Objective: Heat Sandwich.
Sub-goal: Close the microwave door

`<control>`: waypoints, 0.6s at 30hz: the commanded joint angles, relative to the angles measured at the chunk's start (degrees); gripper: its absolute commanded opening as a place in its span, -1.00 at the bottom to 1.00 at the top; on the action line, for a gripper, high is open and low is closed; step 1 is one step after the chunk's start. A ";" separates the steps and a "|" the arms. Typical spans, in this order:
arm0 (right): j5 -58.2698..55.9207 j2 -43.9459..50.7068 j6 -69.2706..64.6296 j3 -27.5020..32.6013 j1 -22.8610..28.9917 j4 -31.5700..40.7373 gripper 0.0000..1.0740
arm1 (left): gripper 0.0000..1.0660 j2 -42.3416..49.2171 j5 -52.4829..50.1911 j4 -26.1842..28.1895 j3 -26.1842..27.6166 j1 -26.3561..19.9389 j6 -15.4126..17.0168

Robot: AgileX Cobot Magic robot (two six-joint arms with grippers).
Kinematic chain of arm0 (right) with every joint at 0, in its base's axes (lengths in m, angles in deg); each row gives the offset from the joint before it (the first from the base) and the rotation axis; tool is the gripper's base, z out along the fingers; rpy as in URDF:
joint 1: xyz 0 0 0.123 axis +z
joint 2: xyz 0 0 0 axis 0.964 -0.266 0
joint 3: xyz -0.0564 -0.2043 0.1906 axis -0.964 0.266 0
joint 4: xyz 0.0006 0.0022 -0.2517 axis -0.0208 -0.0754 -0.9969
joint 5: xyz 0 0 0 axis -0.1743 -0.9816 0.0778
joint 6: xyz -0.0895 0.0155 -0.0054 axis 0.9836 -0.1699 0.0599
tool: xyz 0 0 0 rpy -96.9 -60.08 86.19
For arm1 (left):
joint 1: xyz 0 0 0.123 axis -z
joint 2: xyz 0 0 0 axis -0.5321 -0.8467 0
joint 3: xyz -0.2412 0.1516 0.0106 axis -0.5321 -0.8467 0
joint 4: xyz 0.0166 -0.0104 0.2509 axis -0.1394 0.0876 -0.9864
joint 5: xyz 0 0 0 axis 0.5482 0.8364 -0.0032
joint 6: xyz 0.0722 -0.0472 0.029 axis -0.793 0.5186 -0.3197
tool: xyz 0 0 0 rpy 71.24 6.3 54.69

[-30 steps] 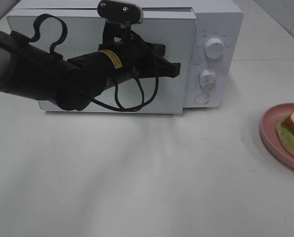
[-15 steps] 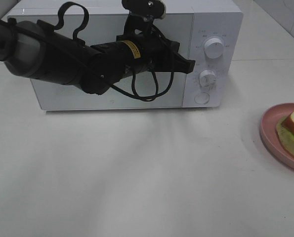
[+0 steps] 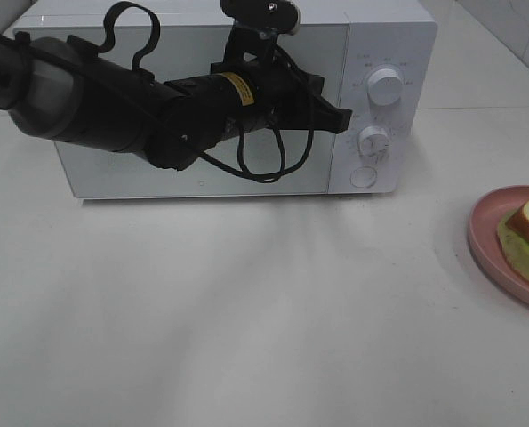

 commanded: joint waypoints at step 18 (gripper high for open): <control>0.29 1.49 0.40 0.06 -0.34 -0.11 0.42 | -1.00 9.51 -0.52 4.13 -10.71 1.26 0.23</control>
